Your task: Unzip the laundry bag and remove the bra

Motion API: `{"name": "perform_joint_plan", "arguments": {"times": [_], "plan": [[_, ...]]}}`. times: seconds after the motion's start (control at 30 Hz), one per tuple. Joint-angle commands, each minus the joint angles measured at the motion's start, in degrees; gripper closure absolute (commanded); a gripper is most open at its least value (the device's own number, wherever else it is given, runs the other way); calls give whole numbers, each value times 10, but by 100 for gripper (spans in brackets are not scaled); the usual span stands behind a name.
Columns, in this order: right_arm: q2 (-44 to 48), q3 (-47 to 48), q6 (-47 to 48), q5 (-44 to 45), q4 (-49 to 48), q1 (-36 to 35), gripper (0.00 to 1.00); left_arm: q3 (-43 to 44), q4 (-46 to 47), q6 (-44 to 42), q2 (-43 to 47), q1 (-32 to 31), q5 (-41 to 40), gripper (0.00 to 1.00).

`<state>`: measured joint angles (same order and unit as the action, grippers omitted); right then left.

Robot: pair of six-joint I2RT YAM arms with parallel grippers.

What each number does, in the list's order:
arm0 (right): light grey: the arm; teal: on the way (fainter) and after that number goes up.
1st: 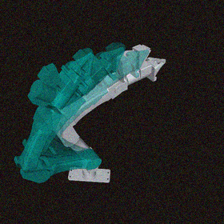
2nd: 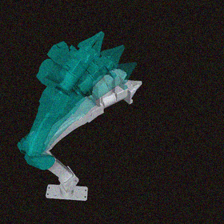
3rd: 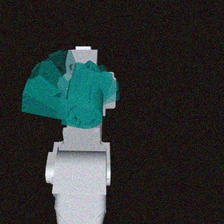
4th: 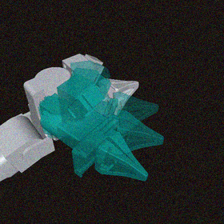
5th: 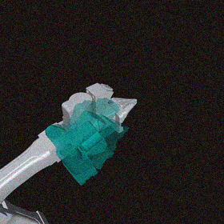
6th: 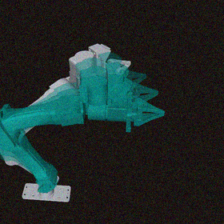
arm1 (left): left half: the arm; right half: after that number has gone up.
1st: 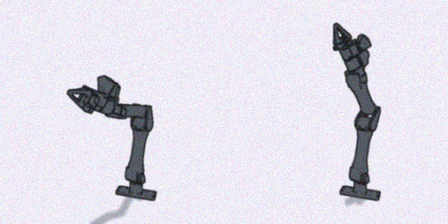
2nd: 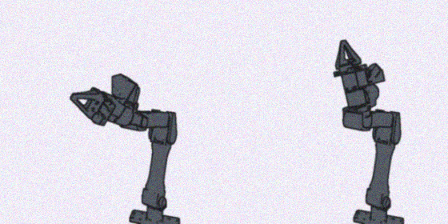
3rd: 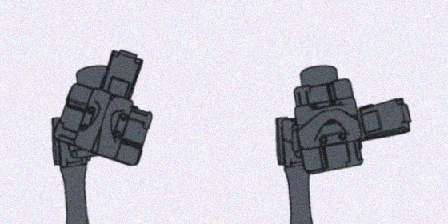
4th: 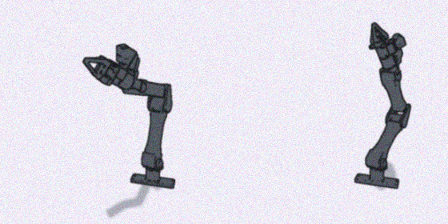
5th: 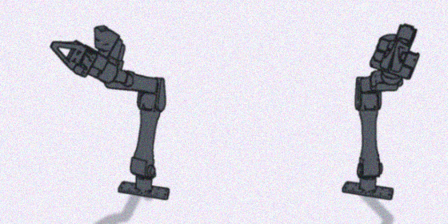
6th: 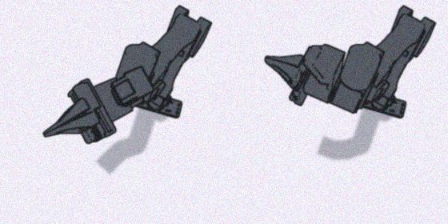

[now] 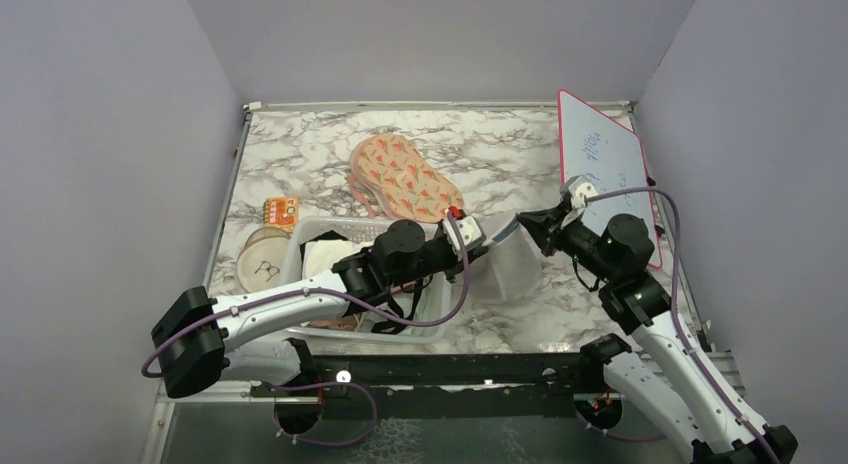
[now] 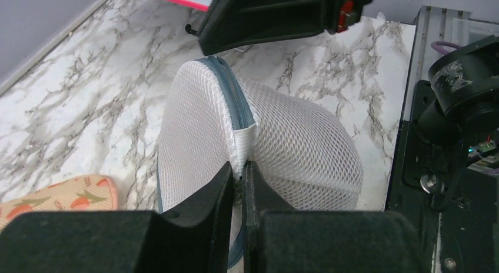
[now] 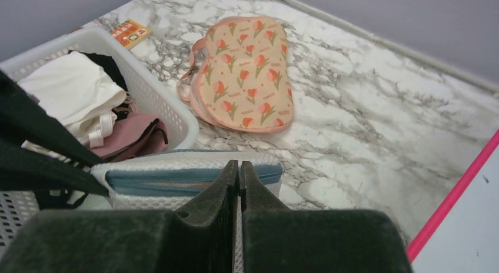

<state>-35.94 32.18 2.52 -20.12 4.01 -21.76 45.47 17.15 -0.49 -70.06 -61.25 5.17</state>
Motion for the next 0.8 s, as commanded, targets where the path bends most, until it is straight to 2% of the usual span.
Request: {"name": "perform_joint_plan", "arguments": {"times": [0.0,0.07,0.13,0.2,0.3,0.37,0.47,0.6,0.67,0.77], "plan": [[-55,61,-142,61,50,1,99,-20,74,-73,26,-4,46,100],[-81,89,-150,51,85,1,99,-25,74,-85,20,-4,33,100],[-91,94,-124,-21,86,1,99,-21,68,-76,10,-4,-11,100],[-95,87,-127,-52,53,0,99,-15,65,-43,-2,-5,-50,89],[-112,85,-140,-70,36,1,99,-8,64,-18,-23,-5,-27,88],[-127,92,-142,-82,43,0,99,-1,63,-3,-37,-6,3,77],[-138,94,-139,-100,44,0,99,13,55,22,-53,-7,18,56],[-137,93,-132,-110,44,0,99,24,47,41,-58,-6,-3,36],[-140,92,-131,-123,43,1,99,36,34,60,-60,-1,-21,33],[-148,90,-125,-164,37,0,99,60,13,98,-73,12,-15,35]]}}
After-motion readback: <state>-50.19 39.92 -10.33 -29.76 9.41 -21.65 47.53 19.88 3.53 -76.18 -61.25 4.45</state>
